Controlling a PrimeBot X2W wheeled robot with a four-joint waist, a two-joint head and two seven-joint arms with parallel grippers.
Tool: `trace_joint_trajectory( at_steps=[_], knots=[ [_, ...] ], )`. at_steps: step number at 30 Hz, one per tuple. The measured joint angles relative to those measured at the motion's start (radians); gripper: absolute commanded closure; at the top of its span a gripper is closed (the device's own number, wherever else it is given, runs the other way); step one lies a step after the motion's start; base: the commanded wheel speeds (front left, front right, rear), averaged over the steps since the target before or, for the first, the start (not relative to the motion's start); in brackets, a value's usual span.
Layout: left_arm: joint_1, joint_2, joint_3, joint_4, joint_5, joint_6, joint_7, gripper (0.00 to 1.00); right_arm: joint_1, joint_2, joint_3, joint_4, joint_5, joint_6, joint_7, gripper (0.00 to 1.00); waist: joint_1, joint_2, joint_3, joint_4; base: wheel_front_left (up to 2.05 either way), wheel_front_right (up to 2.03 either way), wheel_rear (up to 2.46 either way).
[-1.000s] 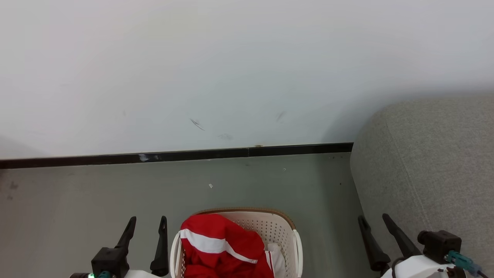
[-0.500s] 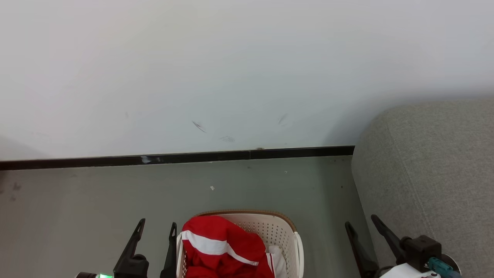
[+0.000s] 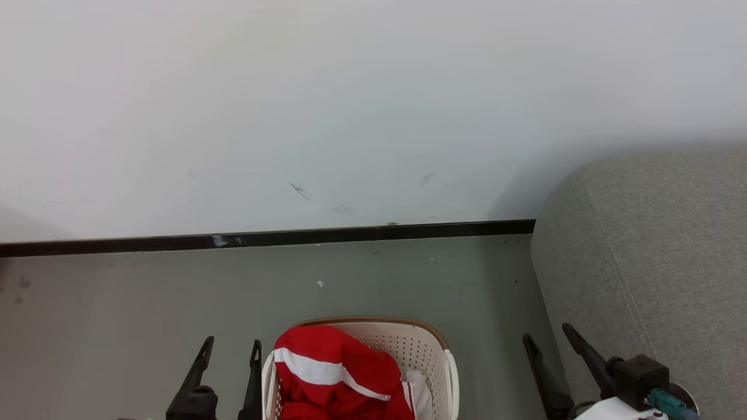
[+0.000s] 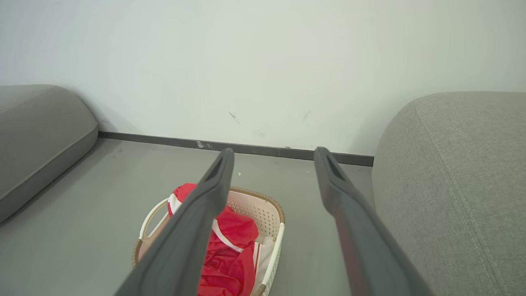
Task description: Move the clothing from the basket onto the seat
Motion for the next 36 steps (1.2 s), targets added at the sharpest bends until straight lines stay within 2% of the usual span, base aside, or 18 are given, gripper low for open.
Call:
trace_joint_trajectory(
  at_steps=[29,36],
  knots=[
    [-0.004,-0.005,0.018,0.033,-0.015,-0.016,0.0,0.0,0.002,0.0,-0.019,-0.029,0.008,0.0,0.0,0.0,0.0,0.0,0.024,-0.001,0.0,0.0,0.0],
    [-0.021,0.001,-0.007,0.073,0.002,-0.035,0.0,0.0,0.002,0.001,-0.033,-0.045,0.007,0.0,0.0,0.0,-0.0001,0.0,0.044,-0.006,0.0,0.0,0.0]
  ],
)
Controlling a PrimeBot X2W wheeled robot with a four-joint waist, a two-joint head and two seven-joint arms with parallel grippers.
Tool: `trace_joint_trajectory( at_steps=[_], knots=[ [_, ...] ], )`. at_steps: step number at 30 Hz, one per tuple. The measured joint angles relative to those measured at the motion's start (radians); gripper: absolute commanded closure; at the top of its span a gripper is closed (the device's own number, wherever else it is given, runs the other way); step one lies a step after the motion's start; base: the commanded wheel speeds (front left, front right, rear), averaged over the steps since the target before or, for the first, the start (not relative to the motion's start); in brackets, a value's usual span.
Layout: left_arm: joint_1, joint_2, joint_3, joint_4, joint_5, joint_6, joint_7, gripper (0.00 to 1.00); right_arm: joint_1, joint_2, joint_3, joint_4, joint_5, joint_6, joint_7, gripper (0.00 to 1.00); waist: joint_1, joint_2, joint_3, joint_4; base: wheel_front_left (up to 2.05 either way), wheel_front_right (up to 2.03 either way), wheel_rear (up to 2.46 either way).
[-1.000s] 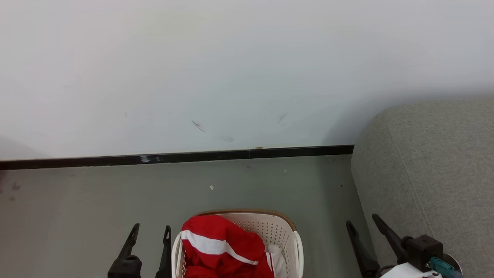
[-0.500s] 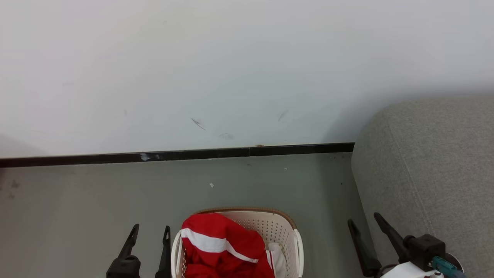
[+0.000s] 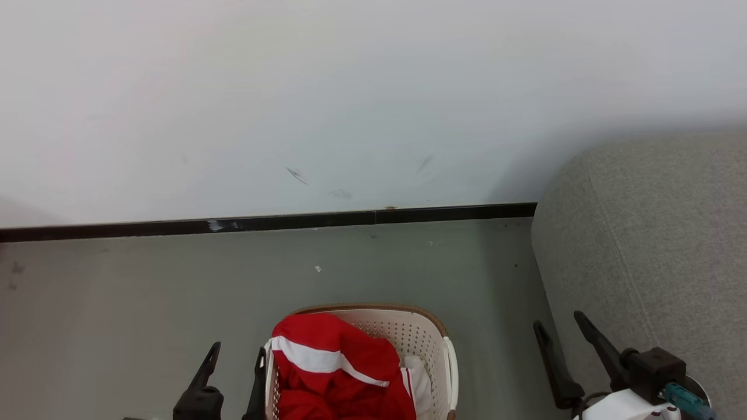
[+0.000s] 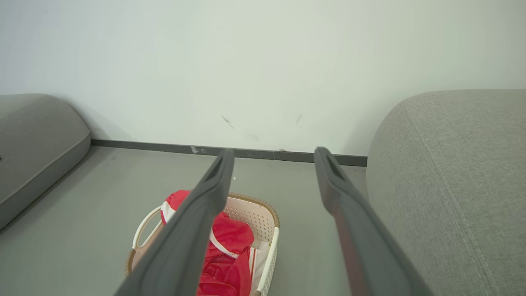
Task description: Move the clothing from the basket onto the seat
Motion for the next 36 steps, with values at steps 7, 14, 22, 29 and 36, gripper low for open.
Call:
trace_joint_trajectory(
  at_steps=[7,14,22,29,36],
  knots=[
    [-0.05,0.007,-0.031,0.053,0.012,-0.03,0.0,0.0,0.002,0.001,-0.027,-0.021,0.0,0.0,0.0,0.0,0.0,0.0,0.03,-0.007,0.0,0.0,0.0],
    [-0.124,0.004,-0.072,0.127,0.037,-0.059,0.01,0.0,0.019,0.001,-0.06,-0.048,0.0,0.0,0.0,0.0,0.0,0.0,0.07,-0.019,0.0,0.0,0.0],
    [-0.192,0.0,-0.117,0.21,0.065,-0.093,0.029,0.0,0.022,0.002,-0.096,-0.081,0.006,0.0,-0.001,0.0,0.0,0.0,0.12,-0.036,0.0,0.0,0.0],
    [-0.26,0.007,-0.151,0.298,0.113,-0.112,0.048,0.0,0.021,0.003,-0.111,-0.113,0.01,0.0,-0.003,0.0,0.0,0.0,0.181,-0.056,0.0,0.0,0.0],
    [-0.329,0.024,-0.16,0.366,0.135,-0.119,0.056,0.0,0.007,0.003,-0.108,-0.143,0.029,0.0,-0.003,0.0,-0.0001,0.0,0.253,-0.08,0.0,0.0,0.0]
  ],
)
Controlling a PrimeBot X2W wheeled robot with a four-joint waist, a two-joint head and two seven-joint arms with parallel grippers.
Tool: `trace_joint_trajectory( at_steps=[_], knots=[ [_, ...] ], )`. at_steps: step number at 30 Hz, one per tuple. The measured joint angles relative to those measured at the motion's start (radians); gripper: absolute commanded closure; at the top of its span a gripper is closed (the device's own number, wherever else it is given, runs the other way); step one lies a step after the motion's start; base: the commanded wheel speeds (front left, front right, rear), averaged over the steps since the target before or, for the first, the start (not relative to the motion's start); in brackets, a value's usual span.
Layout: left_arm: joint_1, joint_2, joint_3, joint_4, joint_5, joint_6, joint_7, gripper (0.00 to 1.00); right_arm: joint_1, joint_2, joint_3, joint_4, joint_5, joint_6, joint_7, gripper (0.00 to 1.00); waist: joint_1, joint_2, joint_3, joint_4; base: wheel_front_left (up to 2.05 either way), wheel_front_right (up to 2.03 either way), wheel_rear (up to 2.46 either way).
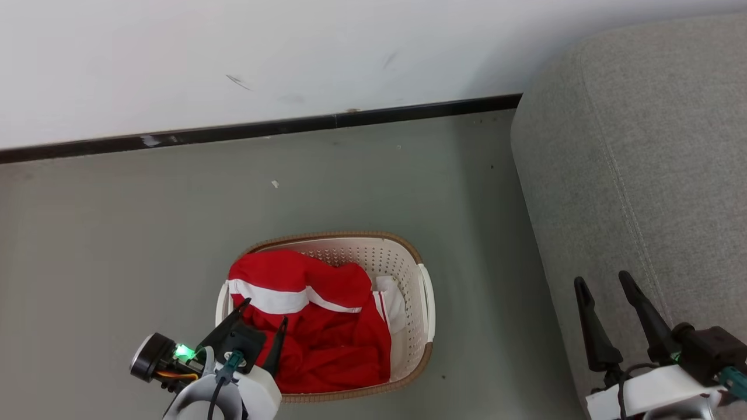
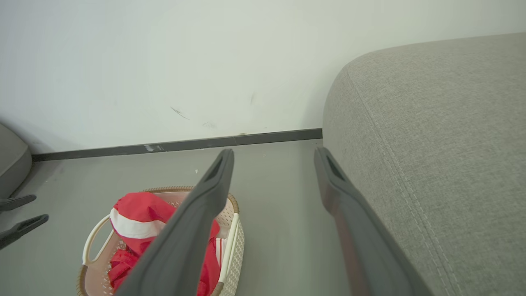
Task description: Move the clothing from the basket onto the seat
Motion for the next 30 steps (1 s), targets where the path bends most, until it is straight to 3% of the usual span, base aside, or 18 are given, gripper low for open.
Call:
trace_joint_trajectory(
  at_steps=[30],
  knots=[
    [-0.298,0.044,-0.046,0.157,0.142,0.027,0.016,0.0,-0.254,-0.001,0.087,-0.039,0.071,0.0,-0.001,0.0,0.0,0.0,0.338,-0.142,0.0,0.0,0.0]
  ],
)
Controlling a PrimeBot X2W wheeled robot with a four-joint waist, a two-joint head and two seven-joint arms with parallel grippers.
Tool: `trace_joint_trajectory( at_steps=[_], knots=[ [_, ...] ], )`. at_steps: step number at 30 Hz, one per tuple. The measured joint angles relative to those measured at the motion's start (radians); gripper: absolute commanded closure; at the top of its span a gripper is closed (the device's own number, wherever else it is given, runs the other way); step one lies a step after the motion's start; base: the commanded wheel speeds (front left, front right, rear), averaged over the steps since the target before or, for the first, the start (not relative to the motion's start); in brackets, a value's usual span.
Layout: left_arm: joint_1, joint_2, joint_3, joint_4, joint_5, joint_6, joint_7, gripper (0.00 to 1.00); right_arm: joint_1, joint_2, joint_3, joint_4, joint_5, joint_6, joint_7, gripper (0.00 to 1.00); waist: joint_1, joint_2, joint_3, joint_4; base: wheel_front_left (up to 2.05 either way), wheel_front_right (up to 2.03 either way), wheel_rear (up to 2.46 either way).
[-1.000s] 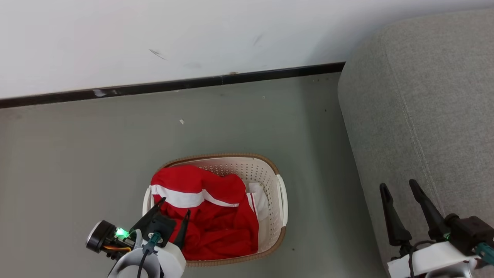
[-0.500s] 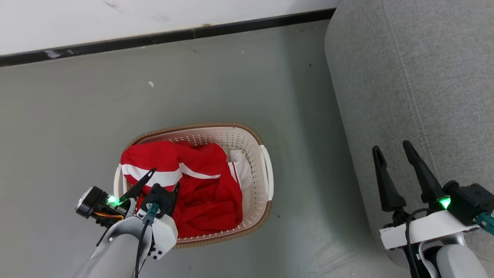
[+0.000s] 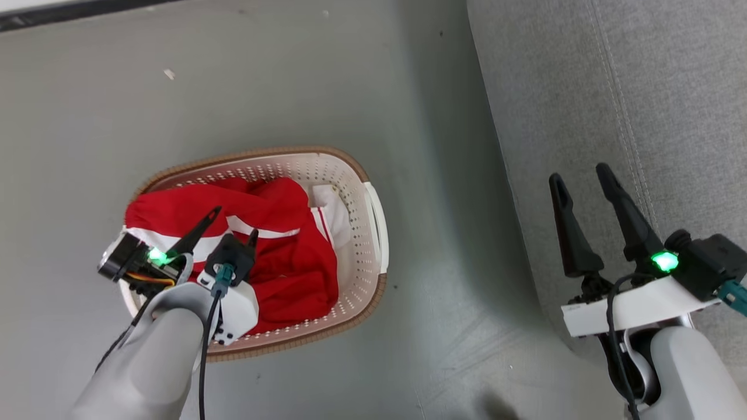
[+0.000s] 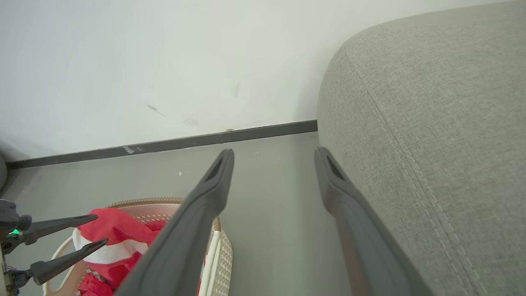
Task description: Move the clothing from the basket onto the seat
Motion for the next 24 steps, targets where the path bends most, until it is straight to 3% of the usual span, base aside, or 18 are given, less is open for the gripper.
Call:
trace_joint_trajectory(
  at_steps=[20,22,24],
  knots=[
    [-0.121,0.066,-0.003,0.107,0.083,0.082,0.033,0.0,-0.15,-0.001,0.044,0.01,0.053,0.0,0.0,0.0,0.0,0.0,0.155,-0.085,0.0,0.0,0.0],
    [-0.131,0.071,-0.008,0.121,0.091,0.086,0.045,0.44,-0.16,-0.001,0.051,0.011,0.058,0.0,0.0,0.0,0.0,0.0,0.165,-0.091,0.0,0.0,0.0],
    [-0.137,0.077,-0.015,0.128,0.096,0.088,0.047,0.69,-0.171,-0.001,0.057,0.018,0.059,0.0,0.0,0.0,0.0,0.0,0.173,-0.096,0.0,0.0,0.0]
  ],
)
